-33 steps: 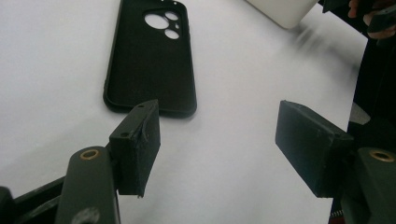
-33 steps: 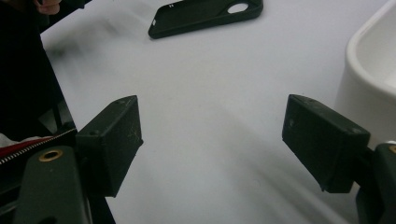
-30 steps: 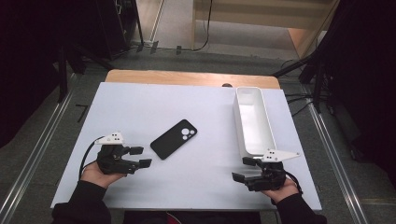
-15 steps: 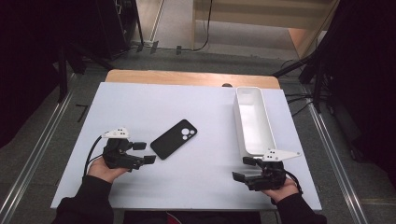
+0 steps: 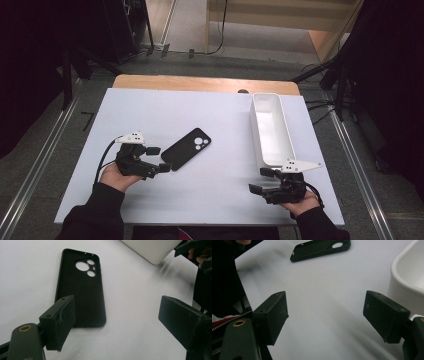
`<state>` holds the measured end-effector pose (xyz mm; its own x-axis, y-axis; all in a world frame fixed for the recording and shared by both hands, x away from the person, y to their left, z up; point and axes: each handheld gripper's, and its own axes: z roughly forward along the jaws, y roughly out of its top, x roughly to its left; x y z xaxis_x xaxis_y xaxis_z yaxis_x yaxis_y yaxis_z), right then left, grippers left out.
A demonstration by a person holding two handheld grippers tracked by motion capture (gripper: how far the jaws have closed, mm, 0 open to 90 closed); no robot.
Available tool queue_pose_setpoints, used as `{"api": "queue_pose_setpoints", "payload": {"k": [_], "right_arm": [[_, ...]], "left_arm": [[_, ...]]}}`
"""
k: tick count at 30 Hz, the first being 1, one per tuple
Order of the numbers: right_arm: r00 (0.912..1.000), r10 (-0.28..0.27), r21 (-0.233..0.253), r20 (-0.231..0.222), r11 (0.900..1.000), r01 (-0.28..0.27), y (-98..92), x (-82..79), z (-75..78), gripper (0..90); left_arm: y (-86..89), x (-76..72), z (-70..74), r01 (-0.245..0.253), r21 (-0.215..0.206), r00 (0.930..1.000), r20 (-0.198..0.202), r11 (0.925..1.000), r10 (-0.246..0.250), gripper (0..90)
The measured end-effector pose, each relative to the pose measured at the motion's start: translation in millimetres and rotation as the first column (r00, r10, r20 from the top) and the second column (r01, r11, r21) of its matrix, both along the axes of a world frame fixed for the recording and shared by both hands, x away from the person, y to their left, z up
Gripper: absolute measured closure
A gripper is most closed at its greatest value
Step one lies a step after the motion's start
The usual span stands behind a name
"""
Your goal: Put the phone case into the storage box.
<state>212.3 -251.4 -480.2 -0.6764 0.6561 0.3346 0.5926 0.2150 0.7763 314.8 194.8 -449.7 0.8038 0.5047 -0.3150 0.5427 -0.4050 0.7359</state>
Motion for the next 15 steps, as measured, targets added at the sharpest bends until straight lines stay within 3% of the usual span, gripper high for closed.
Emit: {"api": "queue_pose_setpoints", "payload": {"k": [7,15], "right_arm": [[1.0000,-0.001,-0.006,0.004,1.000,0.001,0.2,0.3,-0.4,18.2],[1.0000,-0.001,0.001,0.000,1.000,0.001,0.1,0.4,-0.2,18.2]], "left_arm": [[-9.6,10.6,-3.1,-0.013,0.031,0.9998,0.013,0.9995,0.012,14.3],[-17.1,24.0,0.2,-0.022,0.020,0.9996,0.019,0.9996,0.022,14.4]]}}
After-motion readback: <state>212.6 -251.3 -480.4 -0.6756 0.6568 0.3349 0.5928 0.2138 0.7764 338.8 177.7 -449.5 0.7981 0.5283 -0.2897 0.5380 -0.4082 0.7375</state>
